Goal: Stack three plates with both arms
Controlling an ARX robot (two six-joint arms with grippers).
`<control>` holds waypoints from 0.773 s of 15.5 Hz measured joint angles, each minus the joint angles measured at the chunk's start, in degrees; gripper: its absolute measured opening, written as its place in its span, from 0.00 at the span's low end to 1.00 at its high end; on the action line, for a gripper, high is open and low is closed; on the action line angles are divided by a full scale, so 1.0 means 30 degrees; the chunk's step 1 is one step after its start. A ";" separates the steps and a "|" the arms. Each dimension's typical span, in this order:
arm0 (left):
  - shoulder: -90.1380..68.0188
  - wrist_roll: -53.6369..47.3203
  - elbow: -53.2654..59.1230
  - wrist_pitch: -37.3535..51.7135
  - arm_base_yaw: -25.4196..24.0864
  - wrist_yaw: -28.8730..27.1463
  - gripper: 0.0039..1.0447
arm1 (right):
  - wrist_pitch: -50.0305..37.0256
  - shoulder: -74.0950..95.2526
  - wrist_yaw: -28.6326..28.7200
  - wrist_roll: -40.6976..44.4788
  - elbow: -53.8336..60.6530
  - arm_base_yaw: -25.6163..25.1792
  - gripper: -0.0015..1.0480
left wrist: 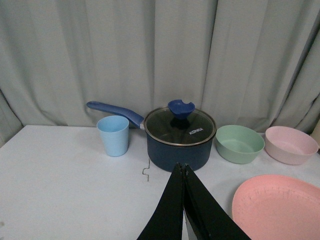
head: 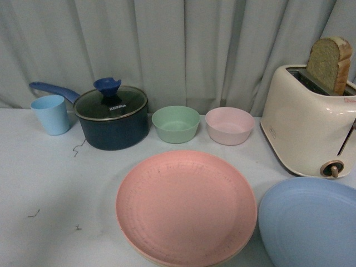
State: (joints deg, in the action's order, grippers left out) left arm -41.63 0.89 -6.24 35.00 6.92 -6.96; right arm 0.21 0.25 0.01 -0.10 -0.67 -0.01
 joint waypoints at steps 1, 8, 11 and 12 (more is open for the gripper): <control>0.0845 0.0000 0.0328 -0.0488 -0.0313 0.0306 0.01 | 0.0000 0.0000 0.0000 -0.0007 0.0000 0.0000 0.94; 0.4728 -0.0015 0.1872 -0.2871 -0.2280 0.2310 0.01 | 0.0000 0.0000 -0.0007 0.0000 0.0000 0.0000 0.94; 0.6980 -0.0015 0.1872 -0.4772 -0.2295 0.2310 0.01 | -0.0007 0.0000 -0.0007 0.0000 0.0000 0.0000 0.94; 0.7482 -0.0015 0.1872 -0.5304 -0.2288 0.2317 0.01 | 0.0000 0.0000 -0.0007 -0.0007 0.0000 0.0000 0.94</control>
State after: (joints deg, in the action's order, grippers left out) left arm -19.18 0.84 -0.62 19.09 0.05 -0.01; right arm 0.21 0.25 -0.01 -0.12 -0.67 -0.01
